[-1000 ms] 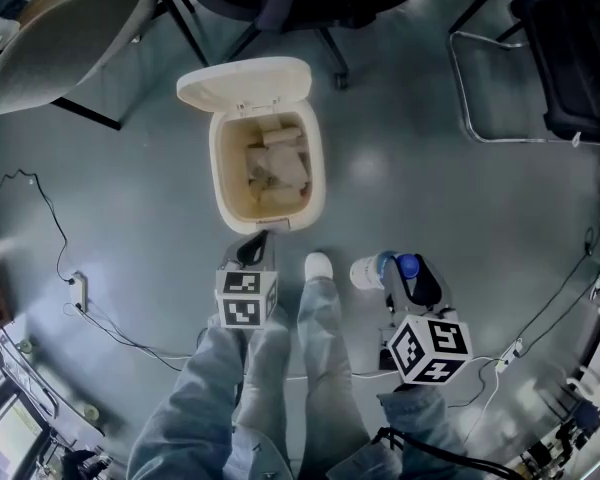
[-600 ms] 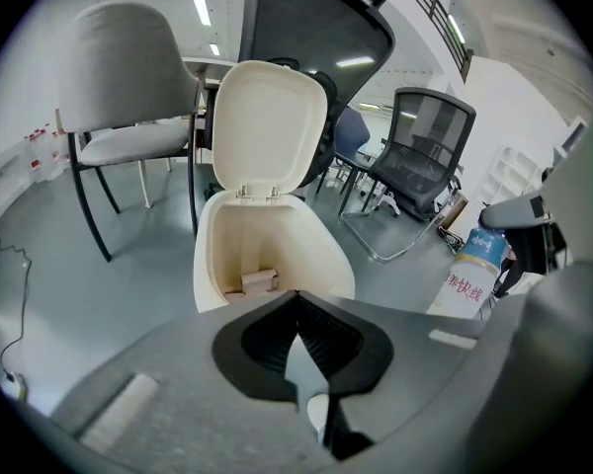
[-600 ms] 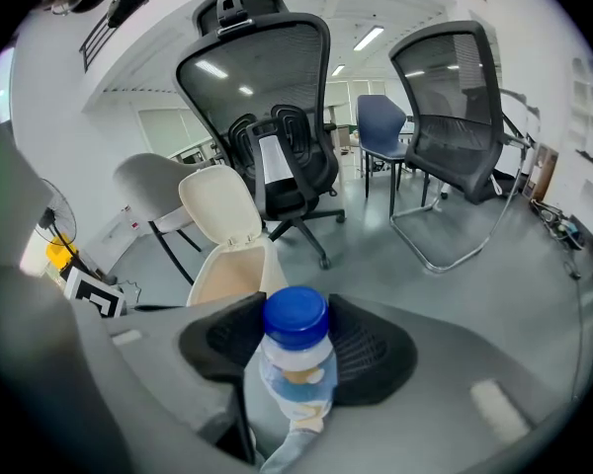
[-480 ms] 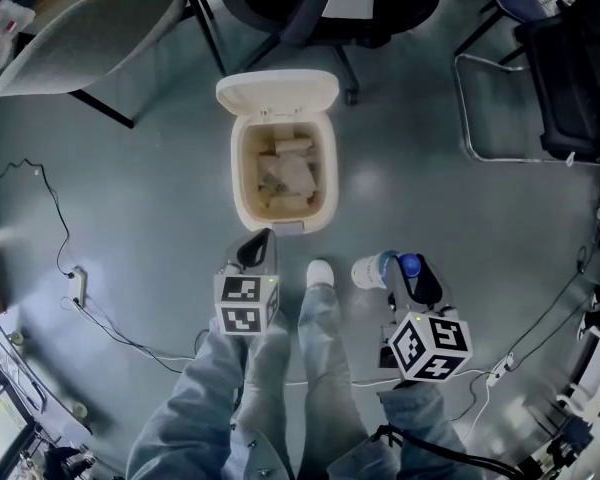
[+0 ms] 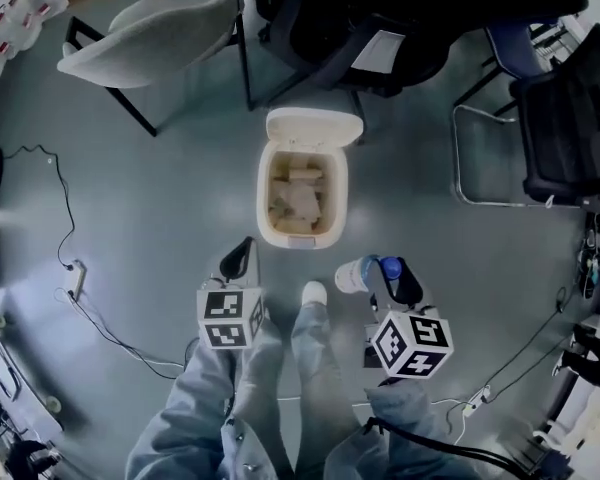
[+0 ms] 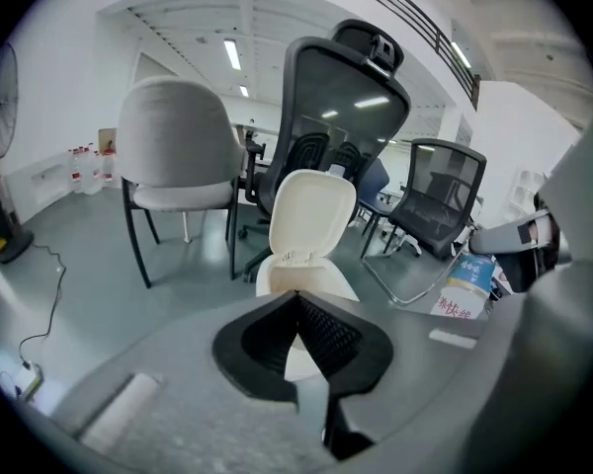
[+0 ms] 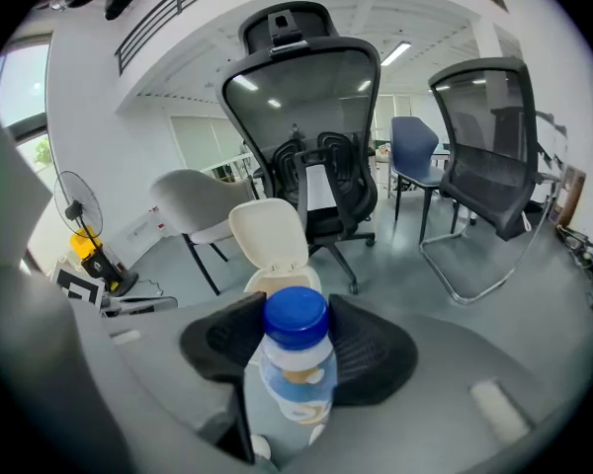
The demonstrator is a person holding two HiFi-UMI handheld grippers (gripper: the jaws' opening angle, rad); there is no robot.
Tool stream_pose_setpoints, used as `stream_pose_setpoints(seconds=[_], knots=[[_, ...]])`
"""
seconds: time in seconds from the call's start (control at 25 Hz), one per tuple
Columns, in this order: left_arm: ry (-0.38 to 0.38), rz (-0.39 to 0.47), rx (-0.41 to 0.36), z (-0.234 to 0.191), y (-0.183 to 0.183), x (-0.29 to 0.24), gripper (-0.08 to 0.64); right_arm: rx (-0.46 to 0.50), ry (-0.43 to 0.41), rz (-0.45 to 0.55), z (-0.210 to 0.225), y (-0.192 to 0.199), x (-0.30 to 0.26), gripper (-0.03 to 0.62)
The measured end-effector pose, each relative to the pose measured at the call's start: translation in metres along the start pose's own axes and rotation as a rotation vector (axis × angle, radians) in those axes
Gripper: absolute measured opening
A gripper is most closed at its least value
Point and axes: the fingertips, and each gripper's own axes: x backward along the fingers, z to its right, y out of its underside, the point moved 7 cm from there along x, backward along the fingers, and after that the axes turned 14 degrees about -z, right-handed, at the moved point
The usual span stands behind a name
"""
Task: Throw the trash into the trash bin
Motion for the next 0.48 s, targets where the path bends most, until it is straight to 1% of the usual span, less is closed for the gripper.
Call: stream_pose_setpoints(seconds=[0.16,0.28,0.48], knots=[[-0.045,0.051,0.052,-0.017,-0.007,0.03,0.009,0.036,-0.026,0.031,-0.024,-0.015,0.011,0.201],[-0.064,0.077,0.076,-0.028,-0.006,0.044,0.009,0.072,-0.037,0.021,-0.039,-0.016,0.01,0.201],[-0.087,0.083,0.121,-0.044,0.002,0.053,0.009,0.146,-0.059,0.005,-0.06,-0.02,0.002,0.201]])
